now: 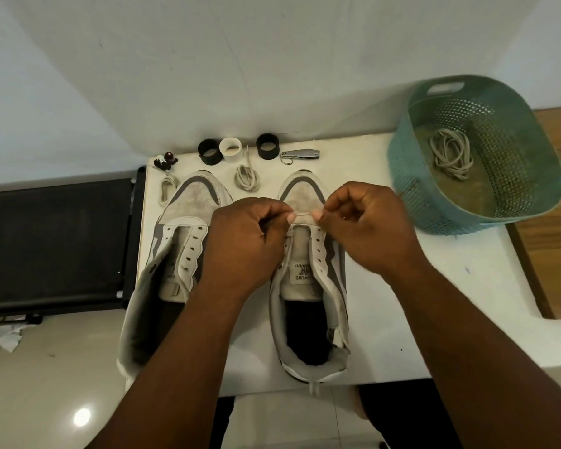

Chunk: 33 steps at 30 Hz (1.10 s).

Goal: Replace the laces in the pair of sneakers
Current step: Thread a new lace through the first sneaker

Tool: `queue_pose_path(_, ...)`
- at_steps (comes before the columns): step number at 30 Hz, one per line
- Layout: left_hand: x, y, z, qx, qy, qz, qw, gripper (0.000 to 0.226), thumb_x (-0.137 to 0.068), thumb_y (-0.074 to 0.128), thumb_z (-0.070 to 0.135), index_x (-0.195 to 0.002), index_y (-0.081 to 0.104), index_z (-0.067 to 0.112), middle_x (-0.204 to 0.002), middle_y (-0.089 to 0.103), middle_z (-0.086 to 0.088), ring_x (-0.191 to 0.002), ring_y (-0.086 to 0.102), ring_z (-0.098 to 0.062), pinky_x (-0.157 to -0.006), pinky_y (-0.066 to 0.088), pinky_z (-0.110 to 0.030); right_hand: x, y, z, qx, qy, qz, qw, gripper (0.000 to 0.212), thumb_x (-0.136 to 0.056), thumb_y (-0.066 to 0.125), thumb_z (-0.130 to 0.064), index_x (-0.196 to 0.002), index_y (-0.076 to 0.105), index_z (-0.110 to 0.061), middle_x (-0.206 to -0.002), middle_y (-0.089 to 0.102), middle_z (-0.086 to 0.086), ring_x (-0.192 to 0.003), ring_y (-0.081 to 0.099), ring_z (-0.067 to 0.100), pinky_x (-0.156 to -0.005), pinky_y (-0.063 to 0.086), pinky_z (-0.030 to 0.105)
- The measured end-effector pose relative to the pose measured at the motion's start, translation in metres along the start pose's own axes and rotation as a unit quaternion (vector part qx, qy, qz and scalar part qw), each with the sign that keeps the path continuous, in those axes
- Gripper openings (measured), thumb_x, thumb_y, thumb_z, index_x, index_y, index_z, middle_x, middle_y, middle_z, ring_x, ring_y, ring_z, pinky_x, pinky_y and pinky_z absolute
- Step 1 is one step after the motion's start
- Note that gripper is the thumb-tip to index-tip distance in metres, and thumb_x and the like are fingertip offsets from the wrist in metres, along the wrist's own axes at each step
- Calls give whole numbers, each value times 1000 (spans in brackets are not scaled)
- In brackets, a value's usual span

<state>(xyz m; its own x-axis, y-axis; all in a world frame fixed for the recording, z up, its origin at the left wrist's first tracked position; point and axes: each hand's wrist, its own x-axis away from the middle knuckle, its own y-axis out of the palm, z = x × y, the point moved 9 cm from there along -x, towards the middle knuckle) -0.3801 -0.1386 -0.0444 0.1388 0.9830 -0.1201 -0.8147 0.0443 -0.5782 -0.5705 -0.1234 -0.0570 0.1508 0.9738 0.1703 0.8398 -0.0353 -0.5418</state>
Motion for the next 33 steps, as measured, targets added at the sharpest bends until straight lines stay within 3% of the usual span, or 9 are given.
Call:
queue_pose_path(3, -1, 8, -6, -33, -23, -31, 999, 5, -92, 71, 27, -91, 75, 28, -83, 72, 15, -82, 68, -3, -77, 59, -36, 9, 13, -9, 203, -26, -25, 979, 46, -69, 77, -67, -89, 57, -29, -80, 62, -13, -72, 58, 6, -62, 52, 29)
queue_pose_path(7, 1, 23, -5, -100, 9, -70, 992, 3, -93, 67, 29, -90, 69, 29, -89, 62, 12, -92, 57, -15, -83, 49, -39, 10, 11, -10, 246, 9, -53, 968, 45, -67, 76, -60, -96, 59, -29, -86, 62, -13, -79, 58, 9, -71, 52, 30)
queue_pose_path(10, 3, 27, -5, -118, 14, -74, 990, 3, -94, 67, 27, -94, 70, 27, -99, 56, 11, -105, 49, -16, -85, 35, -28, 8, 5, -12, 221, 25, -57, 973, 24, -73, 75, -46, -85, 73, -26, -76, 68, -11, -72, 63, 7, -72, 57, 30)
queue_pose_path(14, 4, 28, -6, -91, -7, -64, 994, 9, -87, 66, 32, -90, 72, 27, -116, 57, 9, -118, 46, -14, -91, 33, -24, 3, 7, -2, 151, 44, -77, 985, 5, -81, 76, -28, -81, 81, -27, -71, 70, -16, -69, 64, 3, -65, 50, 21)
queue_pose_path(17, 5, 28, -1, -120, -3, -48, 992, 13, -82, 64, 35, -86, 73, 27, -118, 59, 8, -121, 46, -17, -92, 38, -29, 2, 7, 10, 73, 75, -72, 992, 14, -82, 77, -15, -90, 81, -25, -78, 72, -13, -73, 68, 5, -72, 57, 25)
queue_pose_path(20, 6, 30, 4, -136, 6, -50, 989, 10, -78, 67, 34, -80, 75, 27, -118, 59, 10, -121, 47, -19, -89, 46, -37, 3, 8, 16, 19, 94, -68, 993, 24, -82, 75, -5, -93, 78, -26, -79, 74, -5, -70, 71, 12, -68, 60, 28)
queue_pose_path(24, 8, 40, 5, -168, 24, -76, 983, 16, -78, 69, 38, -84, 81, 30, -124, 63, 8, -123, 49, -21, -97, 44, -40, 2, 10, 16, -6, 92, -65, 994, 26, -83, 74, -3, -91, 74, -27, -70, 74, -2, -66, 71, 19, -59, 55, 25)
queue_pose_path(30, 11, 48, 8, -216, 45, -86, 971, 20, -83, 66, 34, -91, 83, 27, -132, 66, 3, -130, 51, -28, -99, 47, -51, 2, 10, 14, -19, 78, -77, 994, 26, -83, 74, -2, -94, 72, -26, -66, 73, 1, -65, 71, 27, -60, 57, 31)
queue_pose_path(33, 11, 47, 9, -242, 37, -82, 966, 21, -81, 64, 34, -87, 82, 27, -133, 64, 3, -136, 44, -33, -99, 47, -57, 3, 10, 13, -31, 75, -76, 994, 27, -83, 74, -1, -95, 72, -25, -67, 74, 0, -60, 69, 19, -58, 56, 28)
